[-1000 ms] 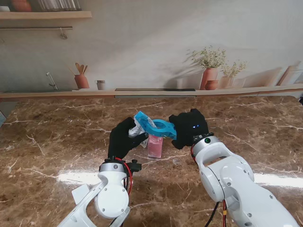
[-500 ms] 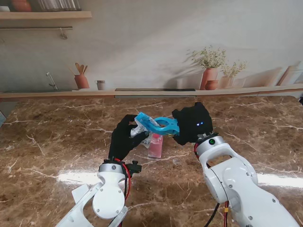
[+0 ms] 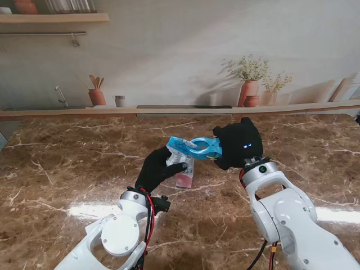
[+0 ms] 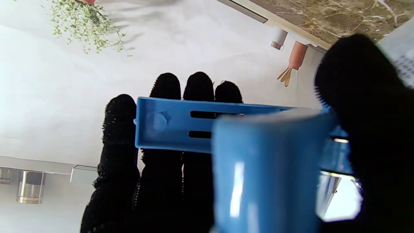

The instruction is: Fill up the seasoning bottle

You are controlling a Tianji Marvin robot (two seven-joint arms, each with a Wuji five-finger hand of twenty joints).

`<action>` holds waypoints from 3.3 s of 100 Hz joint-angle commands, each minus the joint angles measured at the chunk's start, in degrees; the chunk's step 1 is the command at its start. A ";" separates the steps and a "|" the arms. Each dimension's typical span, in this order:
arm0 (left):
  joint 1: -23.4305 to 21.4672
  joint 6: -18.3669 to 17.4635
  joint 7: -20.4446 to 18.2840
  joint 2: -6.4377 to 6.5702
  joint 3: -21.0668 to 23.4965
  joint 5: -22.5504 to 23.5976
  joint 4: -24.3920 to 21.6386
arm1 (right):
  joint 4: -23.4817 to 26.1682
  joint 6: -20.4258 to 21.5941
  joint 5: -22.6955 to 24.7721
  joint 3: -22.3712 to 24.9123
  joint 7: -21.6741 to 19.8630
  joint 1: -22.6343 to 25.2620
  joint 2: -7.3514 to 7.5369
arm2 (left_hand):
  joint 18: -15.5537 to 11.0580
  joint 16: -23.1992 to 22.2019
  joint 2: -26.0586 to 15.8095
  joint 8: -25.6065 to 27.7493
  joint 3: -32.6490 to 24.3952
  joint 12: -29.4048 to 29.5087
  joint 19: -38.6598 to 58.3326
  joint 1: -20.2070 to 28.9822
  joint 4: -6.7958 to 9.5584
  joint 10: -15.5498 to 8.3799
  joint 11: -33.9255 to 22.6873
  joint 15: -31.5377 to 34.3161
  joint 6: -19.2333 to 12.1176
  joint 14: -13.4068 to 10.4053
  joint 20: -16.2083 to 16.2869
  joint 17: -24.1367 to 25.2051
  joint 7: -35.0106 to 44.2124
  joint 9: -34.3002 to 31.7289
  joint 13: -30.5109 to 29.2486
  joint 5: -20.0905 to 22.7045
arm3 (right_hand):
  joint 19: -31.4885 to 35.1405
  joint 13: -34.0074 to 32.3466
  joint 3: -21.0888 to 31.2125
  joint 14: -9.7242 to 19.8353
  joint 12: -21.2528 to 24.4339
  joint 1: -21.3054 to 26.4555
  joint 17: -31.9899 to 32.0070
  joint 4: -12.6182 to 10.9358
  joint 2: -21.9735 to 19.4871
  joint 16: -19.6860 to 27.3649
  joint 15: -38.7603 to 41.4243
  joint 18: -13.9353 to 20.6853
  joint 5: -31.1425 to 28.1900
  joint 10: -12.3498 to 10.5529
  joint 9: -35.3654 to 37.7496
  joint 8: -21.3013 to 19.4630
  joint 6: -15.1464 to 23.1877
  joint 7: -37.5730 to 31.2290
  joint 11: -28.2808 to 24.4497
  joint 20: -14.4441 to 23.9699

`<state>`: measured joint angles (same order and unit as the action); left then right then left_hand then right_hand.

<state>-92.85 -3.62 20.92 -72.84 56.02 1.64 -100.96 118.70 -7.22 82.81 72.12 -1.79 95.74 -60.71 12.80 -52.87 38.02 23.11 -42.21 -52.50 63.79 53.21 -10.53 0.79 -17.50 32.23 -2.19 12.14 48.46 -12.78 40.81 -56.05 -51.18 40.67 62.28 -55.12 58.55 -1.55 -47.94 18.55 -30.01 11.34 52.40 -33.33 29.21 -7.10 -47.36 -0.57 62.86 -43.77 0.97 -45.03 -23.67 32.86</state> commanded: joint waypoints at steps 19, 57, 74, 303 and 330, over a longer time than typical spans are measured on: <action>1.10 -0.94 -5.84 1.32 -0.31 -3.58 2.01 | 1.24 -0.18 -0.97 2.07 0.92 0.76 -0.22 | 3.84 17.04 -2.33 17.94 2.88 31.31 -0.06 0.80 2.41 8.28 -4.90 -5.02 -5.14 2.43 -5.19 -7.22 18.53 12.38 1.37 -4.00 | 1.88 -7.59 12.11 2.55 -2.83 19.50 0.15 2.68 -13.83 -0.58 4.91 1.14 -2.01 -7.17 6.13 -0.03 16.12 -6.12 -8.92 0.84; 2.54 0.44 -5.50 1.16 -1.46 -1.87 2.73 | 2.08 2.71 -0.78 2.98 2.65 1.70 -0.07 | 2.57 12.51 -7.44 -7.46 0.54 7.56 6.58 5.97 1.77 4.15 0.93 6.23 7.31 0.35 -5.64 -13.82 -15.96 -11.00 -10.04 3.18 | 1.70 -7.67 12.25 2.57 -2.78 20.67 0.28 2.70 -13.68 -0.98 4.70 1.16 -2.07 -7.31 6.11 0.66 16.05 -5.62 -8.64 0.71; 2.82 0.95 -7.35 1.58 -1.50 -2.16 2.89 | 2.00 3.68 -0.75 2.89 4.39 1.70 -0.02 | 4.44 -0.98 -19.38 9.75 13.41 -9.13 4.83 14.33 2.71 5.03 -10.40 10.59 -3.72 2.12 1.66 -6.59 8.78 -2.03 -3.08 10.60 | 1.90 -7.85 13.08 2.42 -2.78 22.06 0.07 2.69 -13.44 -1.51 5.06 1.07 -2.62 -7.33 6.39 0.94 15.61 -4.96 -8.67 0.82; -0.95 1.67 1.93 0.18 -0.01 3.45 -0.71 | -38.51 -17.97 -22.34 -2.78 7.99 -11.70 -1.06 | 3.67 5.09 -17.99 26.81 6.07 -3.78 8.93 12.01 0.27 5.99 -12.39 10.31 -4.20 4.95 3.24 -11.81 14.68 -3.69 -9.25 9.29 | -25.46 36.63 -13.72 2.08 20.10 -12.70 27.34 -10.95 -21.96 7.59 -11.20 4.11 31.67 -0.30 -43.34 3.89 -5.99 34.11 6.02 1.87; 0.71 3.74 1.07 0.08 -1.08 3.21 -1.00 | -19.23 -12.35 -24.40 2.79 11.93 -1.62 -2.65 | 3.44 5.22 -17.58 24.40 5.81 -3.39 8.97 11.90 0.27 6.25 -12.20 10.26 -3.58 5.20 3.17 -11.97 13.70 -3.83 -9.26 9.19 | -25.73 33.35 -12.42 1.64 21.44 -11.23 25.15 -10.49 -20.06 8.33 -11.59 3.77 30.93 -0.03 -40.97 4.47 -6.55 34.51 6.88 3.21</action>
<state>-92.73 -0.28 22.19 -72.45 55.38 4.97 -101.59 96.38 -21.23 59.75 75.46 9.48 92.52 -62.53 17.58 -48.13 27.57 44.97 -26.26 -55.79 69.87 60.97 -11.81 9.98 -25.27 42.78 1.06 15.14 51.50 -24.29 36.69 -55.79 -59.11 43.51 37.39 -19.97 45.31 0.52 -27.36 8.46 -4.14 1.94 31.07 -26.73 17.73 -3.59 -17.09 -1.13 21.08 -40.10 -4.51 -11.46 -17.79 35.00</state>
